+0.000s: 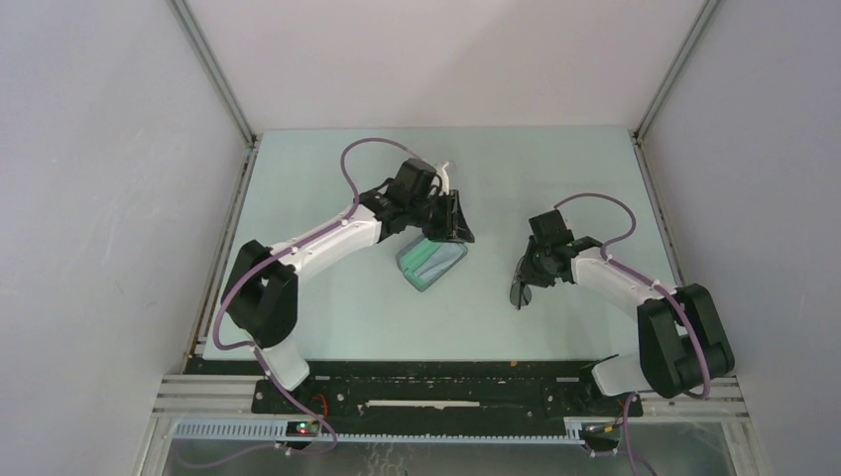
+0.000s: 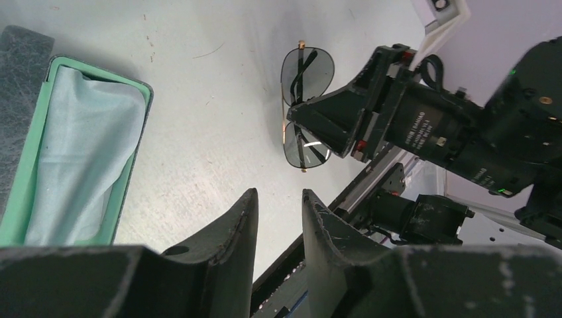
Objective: Organize the sunglasses
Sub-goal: Pick up the sunglasses from the center of the board.
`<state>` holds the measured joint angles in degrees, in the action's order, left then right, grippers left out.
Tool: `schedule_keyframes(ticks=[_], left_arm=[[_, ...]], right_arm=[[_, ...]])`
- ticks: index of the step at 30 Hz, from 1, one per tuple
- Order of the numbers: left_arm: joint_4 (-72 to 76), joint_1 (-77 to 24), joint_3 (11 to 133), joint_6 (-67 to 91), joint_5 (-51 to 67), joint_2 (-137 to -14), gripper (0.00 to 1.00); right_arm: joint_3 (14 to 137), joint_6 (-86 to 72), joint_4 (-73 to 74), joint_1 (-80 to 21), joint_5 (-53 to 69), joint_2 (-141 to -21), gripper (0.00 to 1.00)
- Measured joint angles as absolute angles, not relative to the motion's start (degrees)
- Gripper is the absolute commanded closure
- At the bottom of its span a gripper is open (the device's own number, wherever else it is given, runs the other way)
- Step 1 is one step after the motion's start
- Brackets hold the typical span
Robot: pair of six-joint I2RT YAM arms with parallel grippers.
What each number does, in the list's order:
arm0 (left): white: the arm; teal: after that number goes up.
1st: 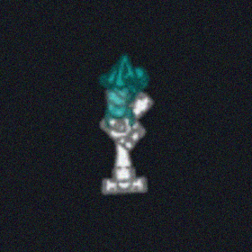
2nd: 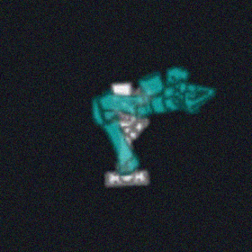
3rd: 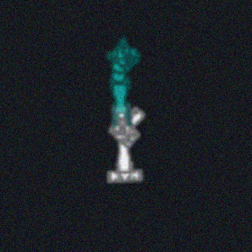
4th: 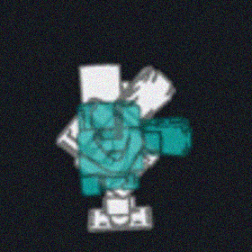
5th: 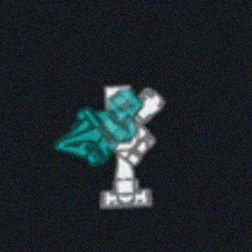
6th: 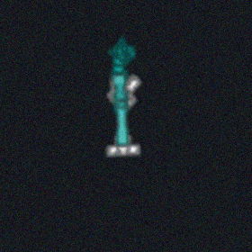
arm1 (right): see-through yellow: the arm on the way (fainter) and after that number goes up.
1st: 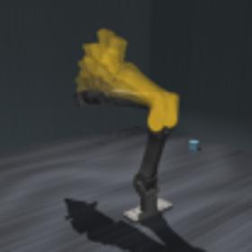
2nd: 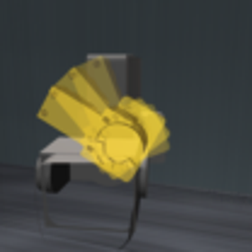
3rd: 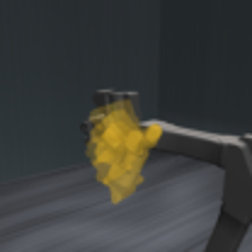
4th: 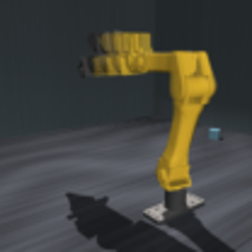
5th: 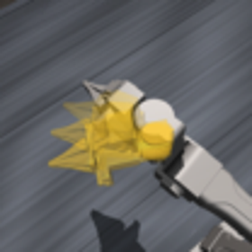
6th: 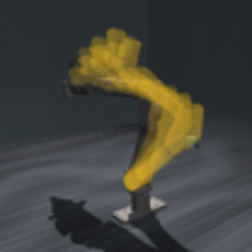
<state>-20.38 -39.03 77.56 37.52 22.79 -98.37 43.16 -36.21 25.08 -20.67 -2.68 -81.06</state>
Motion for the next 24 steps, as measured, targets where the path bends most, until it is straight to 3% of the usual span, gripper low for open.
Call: schedule_keyframes(ticks=[6,16,24], left_arm=[[-20.9,-36.6,77.6,37.6,24.5,-98.4,0.65],[-18.4,-22.1,72.1,38.6,27.1,-97.6,0.64],[-17.3,-17.3,71.6,38.7,26.9,-101.1,0.65]], right_arm=[[43.2,-36.2,25.3,-20.7,-2.7,-76.9,0.72],[43.2,-36.4,25.1,-20.6,-1.0,-72.8,0.73],[43.2,-36.6,24.6,-20.6,1.4,-72.3,0.73]])
